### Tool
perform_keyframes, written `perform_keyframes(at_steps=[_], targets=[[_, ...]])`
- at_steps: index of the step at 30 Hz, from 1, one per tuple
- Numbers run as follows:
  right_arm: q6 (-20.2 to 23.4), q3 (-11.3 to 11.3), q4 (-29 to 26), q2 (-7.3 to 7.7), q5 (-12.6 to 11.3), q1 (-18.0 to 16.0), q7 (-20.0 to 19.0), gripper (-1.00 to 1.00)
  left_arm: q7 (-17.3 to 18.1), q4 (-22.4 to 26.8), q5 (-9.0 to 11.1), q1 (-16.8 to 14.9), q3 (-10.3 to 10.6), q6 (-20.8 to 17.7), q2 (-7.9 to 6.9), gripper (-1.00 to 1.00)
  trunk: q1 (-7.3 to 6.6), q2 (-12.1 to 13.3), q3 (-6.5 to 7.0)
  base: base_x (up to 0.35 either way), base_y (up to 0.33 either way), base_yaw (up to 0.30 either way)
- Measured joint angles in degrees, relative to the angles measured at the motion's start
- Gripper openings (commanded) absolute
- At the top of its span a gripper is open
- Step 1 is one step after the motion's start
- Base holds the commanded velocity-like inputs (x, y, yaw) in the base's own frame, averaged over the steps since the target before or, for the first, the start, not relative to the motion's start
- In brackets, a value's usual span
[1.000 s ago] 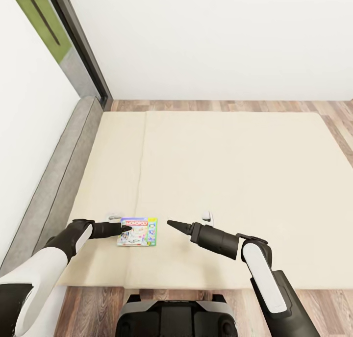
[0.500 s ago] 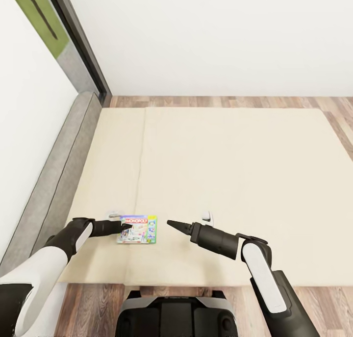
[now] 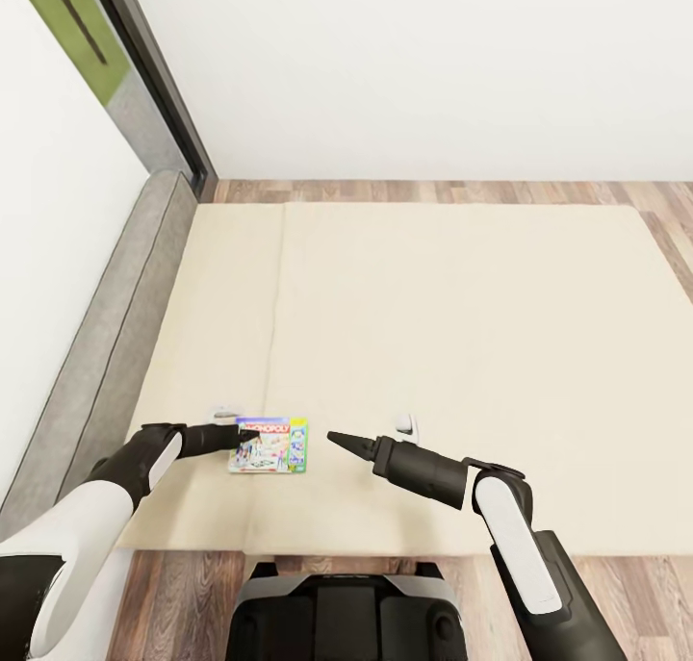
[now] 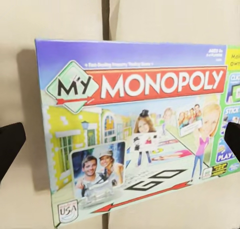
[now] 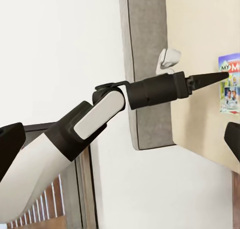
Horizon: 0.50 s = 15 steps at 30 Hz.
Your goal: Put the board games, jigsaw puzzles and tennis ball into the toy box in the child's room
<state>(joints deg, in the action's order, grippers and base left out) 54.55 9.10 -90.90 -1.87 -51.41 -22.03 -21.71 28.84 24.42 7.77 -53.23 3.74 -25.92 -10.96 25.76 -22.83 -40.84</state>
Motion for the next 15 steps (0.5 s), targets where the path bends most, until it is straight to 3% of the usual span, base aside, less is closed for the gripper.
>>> perform_keyframes(at_steps=[15], targets=[[-0.02,-0.01,0.03,-0.02,0.00,0.00,0.02,1.00,-3.69,0.11,0.07,-0.02,-0.05,2.18,0.31,1.00,0.00,0.00,-1.28,0.000,0.000,0.000]])
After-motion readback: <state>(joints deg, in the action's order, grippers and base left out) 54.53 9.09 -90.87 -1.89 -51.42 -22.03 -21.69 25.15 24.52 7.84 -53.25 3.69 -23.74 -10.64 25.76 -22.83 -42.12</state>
